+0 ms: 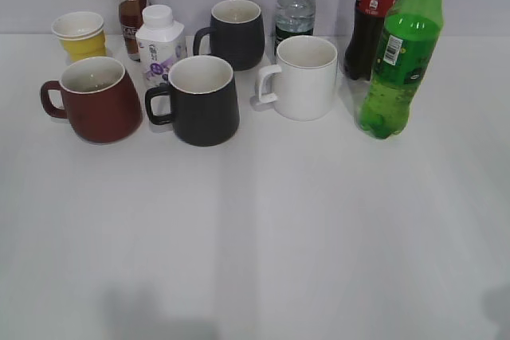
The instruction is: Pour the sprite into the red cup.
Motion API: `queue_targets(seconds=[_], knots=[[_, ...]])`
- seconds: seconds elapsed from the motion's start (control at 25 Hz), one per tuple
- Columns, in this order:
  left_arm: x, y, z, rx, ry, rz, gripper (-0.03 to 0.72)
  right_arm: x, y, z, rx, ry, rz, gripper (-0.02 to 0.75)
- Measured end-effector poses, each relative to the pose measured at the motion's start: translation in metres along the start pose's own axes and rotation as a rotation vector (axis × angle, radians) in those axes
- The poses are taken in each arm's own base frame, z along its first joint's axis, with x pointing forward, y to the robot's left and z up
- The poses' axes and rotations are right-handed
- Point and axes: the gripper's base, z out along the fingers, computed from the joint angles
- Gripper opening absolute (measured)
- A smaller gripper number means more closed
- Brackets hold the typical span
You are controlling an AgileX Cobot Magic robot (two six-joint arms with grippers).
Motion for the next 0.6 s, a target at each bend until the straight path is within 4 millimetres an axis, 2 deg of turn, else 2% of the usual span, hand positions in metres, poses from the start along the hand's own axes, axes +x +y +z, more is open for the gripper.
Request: queue_targets(seconds=[0.24,0.44,0.6], knots=[[0.0,0.0,0.0,-0.047,0.0,-0.028,0.337,0.0,-0.001,0.0,0.026,-0.001,0.019,0.586],[0.002,0.0,-0.005,-0.308,-0.025,-0.178,0.294,0.003,-0.003,-0.005,0.145,-0.031,0.104,0.586],[0.006,-0.004,-0.01,-0.442,-0.07,-0.242,0.258,0.009,-0.002,-0.015,0.182,-0.112,0.126,0.586]])
